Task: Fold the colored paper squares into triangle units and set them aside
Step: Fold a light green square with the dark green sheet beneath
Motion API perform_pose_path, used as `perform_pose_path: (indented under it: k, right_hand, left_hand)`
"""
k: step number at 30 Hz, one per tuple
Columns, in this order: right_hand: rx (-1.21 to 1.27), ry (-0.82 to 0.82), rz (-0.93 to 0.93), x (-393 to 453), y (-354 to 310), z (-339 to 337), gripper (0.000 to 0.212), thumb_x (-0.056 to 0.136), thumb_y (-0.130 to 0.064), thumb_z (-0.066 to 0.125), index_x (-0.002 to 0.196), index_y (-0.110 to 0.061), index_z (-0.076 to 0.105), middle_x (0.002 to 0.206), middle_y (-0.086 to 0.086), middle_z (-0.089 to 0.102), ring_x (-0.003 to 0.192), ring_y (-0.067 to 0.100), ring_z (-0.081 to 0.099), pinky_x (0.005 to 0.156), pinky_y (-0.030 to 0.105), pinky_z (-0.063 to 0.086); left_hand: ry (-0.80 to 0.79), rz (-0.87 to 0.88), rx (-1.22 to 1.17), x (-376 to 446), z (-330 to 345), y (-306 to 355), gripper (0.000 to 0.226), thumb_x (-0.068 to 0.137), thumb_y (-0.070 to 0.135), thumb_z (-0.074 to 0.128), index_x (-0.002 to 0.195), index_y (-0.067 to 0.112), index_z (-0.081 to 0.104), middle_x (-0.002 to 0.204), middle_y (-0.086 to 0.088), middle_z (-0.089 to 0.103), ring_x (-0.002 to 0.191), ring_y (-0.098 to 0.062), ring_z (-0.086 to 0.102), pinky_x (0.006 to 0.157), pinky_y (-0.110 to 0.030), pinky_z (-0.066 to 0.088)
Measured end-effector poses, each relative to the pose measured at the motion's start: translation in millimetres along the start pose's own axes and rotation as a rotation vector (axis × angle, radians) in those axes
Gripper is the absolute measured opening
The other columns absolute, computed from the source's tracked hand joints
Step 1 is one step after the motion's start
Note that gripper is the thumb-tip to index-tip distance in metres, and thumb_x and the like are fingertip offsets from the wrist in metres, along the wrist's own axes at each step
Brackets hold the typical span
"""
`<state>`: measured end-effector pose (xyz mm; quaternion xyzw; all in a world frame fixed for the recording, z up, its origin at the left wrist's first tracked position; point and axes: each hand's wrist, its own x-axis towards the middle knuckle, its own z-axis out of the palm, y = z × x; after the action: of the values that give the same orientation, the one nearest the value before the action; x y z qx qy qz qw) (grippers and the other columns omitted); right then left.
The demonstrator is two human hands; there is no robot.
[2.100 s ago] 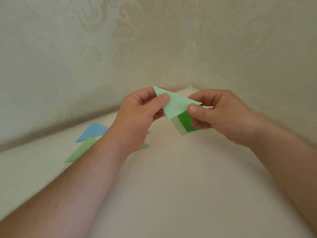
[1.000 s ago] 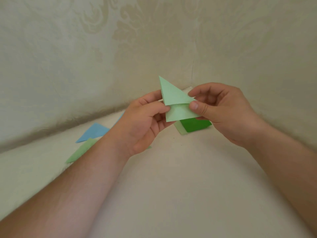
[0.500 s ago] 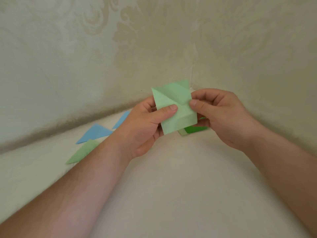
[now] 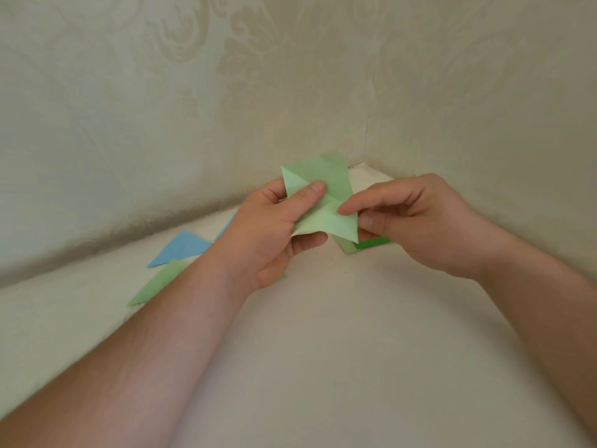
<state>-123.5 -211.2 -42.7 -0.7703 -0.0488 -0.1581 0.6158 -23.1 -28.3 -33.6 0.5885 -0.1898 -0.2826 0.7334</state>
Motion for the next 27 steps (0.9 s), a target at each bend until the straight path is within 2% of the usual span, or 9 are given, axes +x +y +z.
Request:
perform_pose_path:
  k: [2, 4, 8, 11, 16, 18, 20, 22, 27]
  right_hand:
    - [0.022, -0.007, 0.002, -0.5, -1.5, 1.6, 0.042, 0.093, 0.013, 0.062, 0.096, -0.023, 0.082, 0.101, 0.018, 0.077, 0.097, 0.036, 0.075, 0.086, 0.039, 0.062]
    - [0.051, -0.023, 0.009, -1.4, -3.8, 1.0, 0.045, 0.093, 0.016, 0.059, 0.096, -0.022, 0.082, 0.103, 0.012, 0.079, 0.099, 0.031, 0.076, 0.086, 0.038, 0.062]
    - [-0.049, -0.007, -0.033, -0.6, 0.4, 1.1, 0.045, 0.09, 0.015, 0.067, 0.099, -0.026, 0.081, 0.102, 0.014, 0.078, 0.096, 0.039, 0.075, 0.089, 0.055, 0.06]
    - [-0.069, -0.009, -0.082, -1.8, 0.1, 9.4, 0.026, 0.079, -0.003, 0.082, 0.096, -0.023, 0.082, 0.096, 0.008, 0.078, 0.086, 0.041, 0.073, 0.083, 0.057, 0.061]
    - [0.003, 0.053, -0.137, -1.2, 2.0, 9.1, 0.02, 0.073, -0.02, 0.08, 0.092, -0.021, 0.082, 0.096, 0.007, 0.078, 0.094, 0.042, 0.072, 0.085, 0.062, 0.058]
    - [0.007, 0.079, -0.142, 0.3, 4.7, 6.2, 0.02, 0.072, -0.027, 0.082, 0.091, -0.023, 0.082, 0.095, 0.008, 0.078, 0.095, 0.041, 0.073, 0.086, 0.064, 0.057]
    - [-0.023, 0.09, -0.147, 1.5, 5.8, 4.8, 0.019, 0.071, -0.03, 0.084, 0.089, -0.026, 0.082, 0.095, 0.007, 0.077, 0.094, 0.043, 0.071, 0.085, 0.064, 0.057]
    - [-0.069, 0.087, -0.16, 2.5, 7.6, 3.2, 0.016, 0.075, -0.016, 0.083, 0.087, -0.027, 0.081, 0.096, 0.007, 0.075, 0.094, 0.043, 0.07, 0.082, 0.061, 0.058]
    - [-0.249, 0.096, -0.203, 5.1, 10.9, -0.1, 0.02, 0.079, -0.014, 0.083, 0.087, -0.032, 0.079, 0.087, 0.001, 0.072, 0.081, 0.034, 0.067, 0.072, 0.05, 0.058]
  left_hand:
    - [-0.015, -0.012, -0.017, -0.9, 0.6, 1.2, 0.017, 0.099, 0.022, 0.064, 0.113, 0.015, 0.071, 0.092, -0.002, 0.077, 0.071, -0.012, 0.071, 0.057, -0.025, 0.059]
    - [-0.028, -0.02, -0.068, -1.0, 1.2, 2.2, 0.023, 0.099, 0.02, 0.063, 0.119, 0.011, 0.07, 0.104, -0.007, 0.078, 0.084, -0.019, 0.075, 0.068, -0.031, 0.064]
    - [-0.042, -0.028, -0.098, -1.5, 2.0, 1.4, 0.025, 0.1, 0.017, 0.062, 0.122, 0.008, 0.07, 0.113, -0.011, 0.077, 0.094, -0.024, 0.075, 0.08, -0.037, 0.063]
    - [-0.049, -0.024, -0.102, -1.9, 3.8, 0.1, 0.025, 0.099, 0.015, 0.062, 0.121, 0.008, 0.07, 0.111, -0.012, 0.077, 0.091, -0.024, 0.075, 0.079, -0.037, 0.063]
    - [-0.049, -0.021, -0.116, -1.5, 4.1, 1.6, 0.022, 0.099, 0.014, 0.062, 0.118, 0.009, 0.07, 0.104, -0.008, 0.078, 0.08, -0.017, 0.075, 0.061, -0.029, 0.061]
    - [-0.063, -0.014, -0.112, -1.6, 3.7, 1.6, 0.023, 0.096, 0.011, 0.063, 0.117, 0.009, 0.07, 0.102, -0.006, 0.079, 0.08, -0.016, 0.075, 0.062, -0.028, 0.06]
    - [-0.098, 0.0, -0.121, -0.6, 1.9, 0.6, 0.034, 0.09, 0.001, 0.065, 0.124, 0.005, 0.068, 0.111, -0.011, 0.077, 0.09, -0.02, 0.076, 0.072, -0.029, 0.062]
    - [-0.129, -0.021, -0.108, -1.0, 1.1, 0.9, 0.042, 0.089, -0.008, 0.062, 0.13, 0.002, 0.064, 0.115, -0.014, 0.076, 0.095, -0.021, 0.076, 0.079, -0.029, 0.062]
    - [-0.112, -0.082, -0.066, -0.5, -0.1, 1.7, 0.043, 0.092, -0.013, 0.061, 0.131, 0.005, 0.065, 0.107, -0.009, 0.078, 0.085, -0.014, 0.076, 0.07, -0.02, 0.059]
